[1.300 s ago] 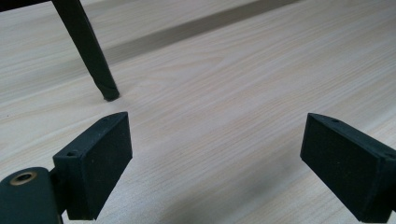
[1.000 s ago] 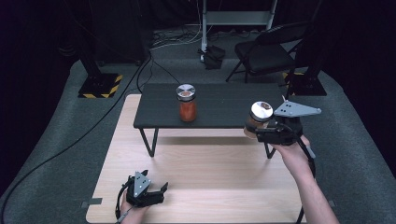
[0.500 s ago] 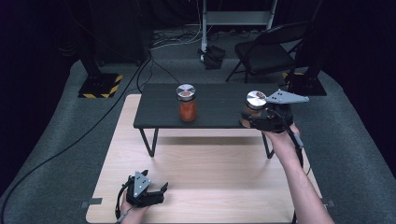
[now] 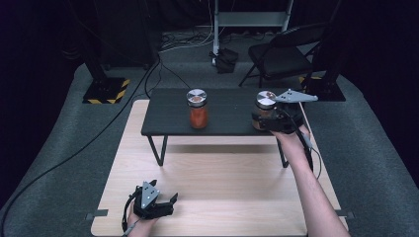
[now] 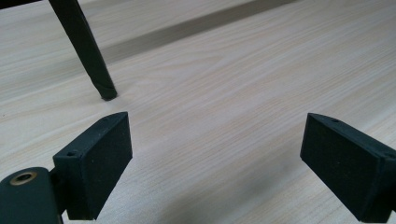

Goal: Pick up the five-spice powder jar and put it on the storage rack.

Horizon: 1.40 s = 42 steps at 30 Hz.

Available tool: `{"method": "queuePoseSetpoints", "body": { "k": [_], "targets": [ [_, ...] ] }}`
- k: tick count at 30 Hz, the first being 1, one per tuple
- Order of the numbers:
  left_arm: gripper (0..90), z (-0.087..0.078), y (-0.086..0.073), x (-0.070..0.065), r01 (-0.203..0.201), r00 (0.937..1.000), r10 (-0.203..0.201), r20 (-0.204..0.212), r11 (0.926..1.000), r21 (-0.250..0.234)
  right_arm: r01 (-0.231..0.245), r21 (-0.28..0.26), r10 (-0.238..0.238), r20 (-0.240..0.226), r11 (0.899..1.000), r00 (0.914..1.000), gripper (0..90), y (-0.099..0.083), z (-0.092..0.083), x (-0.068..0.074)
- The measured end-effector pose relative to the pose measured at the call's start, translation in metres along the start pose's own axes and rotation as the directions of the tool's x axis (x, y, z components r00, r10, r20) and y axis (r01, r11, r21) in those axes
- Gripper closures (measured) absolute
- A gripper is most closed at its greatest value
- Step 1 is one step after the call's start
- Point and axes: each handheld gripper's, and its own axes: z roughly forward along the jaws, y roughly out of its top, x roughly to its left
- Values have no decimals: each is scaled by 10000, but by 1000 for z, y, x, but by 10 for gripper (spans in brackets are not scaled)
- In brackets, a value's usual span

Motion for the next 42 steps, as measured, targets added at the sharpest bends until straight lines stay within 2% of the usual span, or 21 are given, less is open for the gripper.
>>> {"method": "queuePoseSetpoints", "body": {
  "k": [6,8,12,14,18,25,32,37,42],
  "targets": [
    [89,0,0,-1,-25,10000,25,-9,10000,4,410,-128,-407,267,9991,9988,206,-5,-6,4],
    [89,0,0,0,-14,10000,14,-15,10000,18,406,-270,-402,146,9988,9991,172,-9,-10,1],
    [89,0,0,-1,-12,10000,12,-31,10000,11,727,-409,-721,156,9965,9973,131,-18,-18,-1],
    [89,0,0,-1,-35,10000,35,-45,10000,12,606,-604,-603,72,9963,9982,114,-26,-23,-3],
    [89,0,0,-1,-27,10000,27,-40,10000,12,385,-983,-401,-147,9944,9991,100,-45,-34,-7],
    [89,0,0,-2,-37,10000,37,-81,10000,8,91,-1121,-138,-416,9937,9990,97,-79,-49,-11],
    [89,0,0,-2,1,10000,-1,-94,10000,-3,76,-1329,-169,-692,9911,9975,76,-120,-57,-14],
    [88,0,-1,-2,29,9999,-30,-102,10000,-33,236,-1291,-299,-471,9913,9984,76,-152,-60,-11],
    [88,-1,-1,-2,103,9999,-104,-112,9999,-68,66,-1103,-104,-341,9939,9994,57,-178,-60,-13]
  ]
}}
